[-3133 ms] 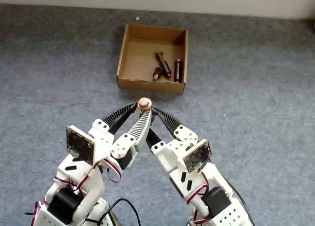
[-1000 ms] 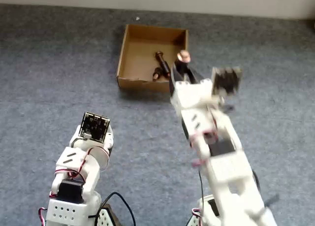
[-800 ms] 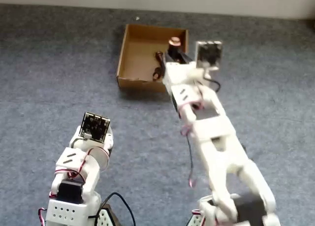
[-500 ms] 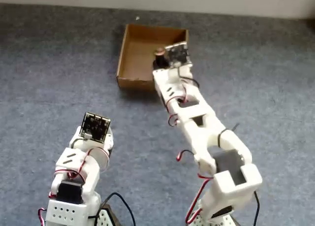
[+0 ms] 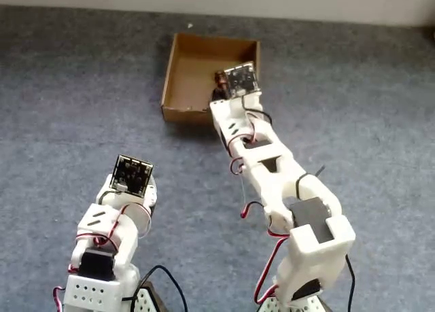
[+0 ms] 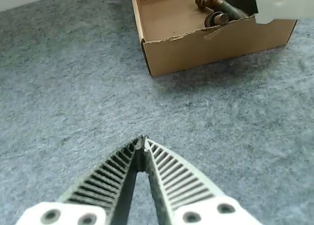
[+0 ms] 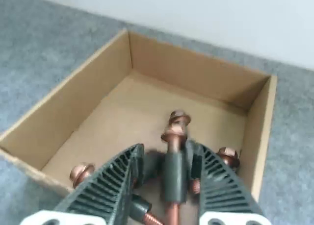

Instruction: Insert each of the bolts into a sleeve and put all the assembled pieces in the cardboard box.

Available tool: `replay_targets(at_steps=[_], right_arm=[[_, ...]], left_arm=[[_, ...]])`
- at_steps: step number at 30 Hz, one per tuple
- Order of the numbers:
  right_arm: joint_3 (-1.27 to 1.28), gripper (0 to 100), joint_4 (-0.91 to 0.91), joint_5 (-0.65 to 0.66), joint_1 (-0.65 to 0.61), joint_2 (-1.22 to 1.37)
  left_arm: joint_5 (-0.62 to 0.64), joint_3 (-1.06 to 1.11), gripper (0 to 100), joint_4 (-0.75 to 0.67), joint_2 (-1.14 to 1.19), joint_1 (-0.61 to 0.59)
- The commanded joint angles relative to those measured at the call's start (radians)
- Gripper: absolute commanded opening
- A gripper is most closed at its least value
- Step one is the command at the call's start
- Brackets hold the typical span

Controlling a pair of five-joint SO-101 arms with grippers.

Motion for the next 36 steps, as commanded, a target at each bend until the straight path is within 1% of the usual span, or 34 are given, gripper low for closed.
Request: replay_targets(at_steps=[1, 4, 7, 24, 30, 36], right_arm=[[-0.031, 13.6, 0.105, 0.011, -0.019, -0.137], [0.039, 8.0, 0.180, 0.011, -0.024, -0.280], [0.157, 0.6, 0.193, 0.012, -0.031, -0.435], [0.851, 0.8, 0.196, 0.012, -0.024, -1.221], [1.049, 0.8, 0.197, 0.012, 0.053, -1.466], [1.221, 0.8, 0.206, 0.012, 0.094, -1.632]], left_arm=[[-0.012, 0.019, 1, 0.005, -0.004, -0.013], [-0.012, 0.019, 1, 0.005, -0.004, -0.013], [-0.012, 0.019, 1, 0.005, -0.004, -0.013], [-0.012, 0.019, 1, 0.005, -0.004, -0.015], [-0.012, 0.019, 1, 0.005, -0.004, -0.015], [-0.012, 0.019, 1, 0.005, -0.004, -0.015]])
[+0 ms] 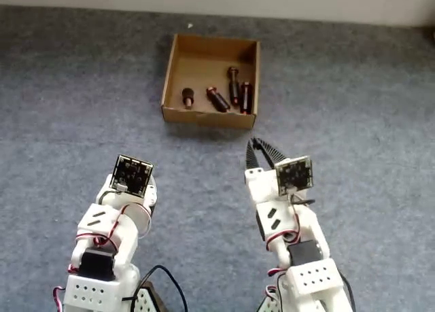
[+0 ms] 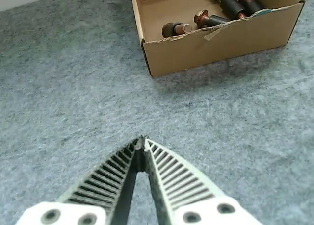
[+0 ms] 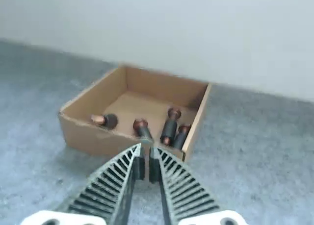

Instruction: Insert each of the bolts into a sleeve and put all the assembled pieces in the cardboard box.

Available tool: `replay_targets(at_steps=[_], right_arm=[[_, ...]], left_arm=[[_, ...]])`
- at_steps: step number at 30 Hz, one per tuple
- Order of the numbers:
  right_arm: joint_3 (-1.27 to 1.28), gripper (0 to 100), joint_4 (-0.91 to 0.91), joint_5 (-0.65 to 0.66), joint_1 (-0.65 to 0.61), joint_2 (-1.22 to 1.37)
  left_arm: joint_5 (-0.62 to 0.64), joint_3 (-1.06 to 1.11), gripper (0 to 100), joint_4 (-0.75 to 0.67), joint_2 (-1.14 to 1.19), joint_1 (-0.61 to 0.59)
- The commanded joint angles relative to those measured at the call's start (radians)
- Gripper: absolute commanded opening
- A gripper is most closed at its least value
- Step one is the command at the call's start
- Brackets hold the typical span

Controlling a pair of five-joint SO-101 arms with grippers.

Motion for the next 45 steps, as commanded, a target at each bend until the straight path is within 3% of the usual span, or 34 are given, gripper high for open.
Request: replay_targets(at_steps=[1, 14, 24, 32, 45], right_arm=[[0.128, 0.8, 0.053, 0.005, 0.031, -0.091], [0.143, 0.8, 0.604, 0.003, 0.054, -0.248], [0.143, 0.8, 0.923, 0.008, 0.056, -0.272], [0.143, 0.8, 0.995, 0.008, 0.056, -0.272], [0.143, 0.8, 0.997, 0.008, 0.054, -0.272]], left_arm=[[-0.012, 0.019, 1, 0.005, -0.004, -0.015], [-0.012, 0.019, 1, 0.035, -0.002, -0.013], [-0.012, 0.019, 1, 0.204, -0.002, -0.013], [-0.011, 0.019, 1, 0.394, -0.002, -0.013], [-0.011, 0.019, 1, 0.466, -0.002, -0.013]])
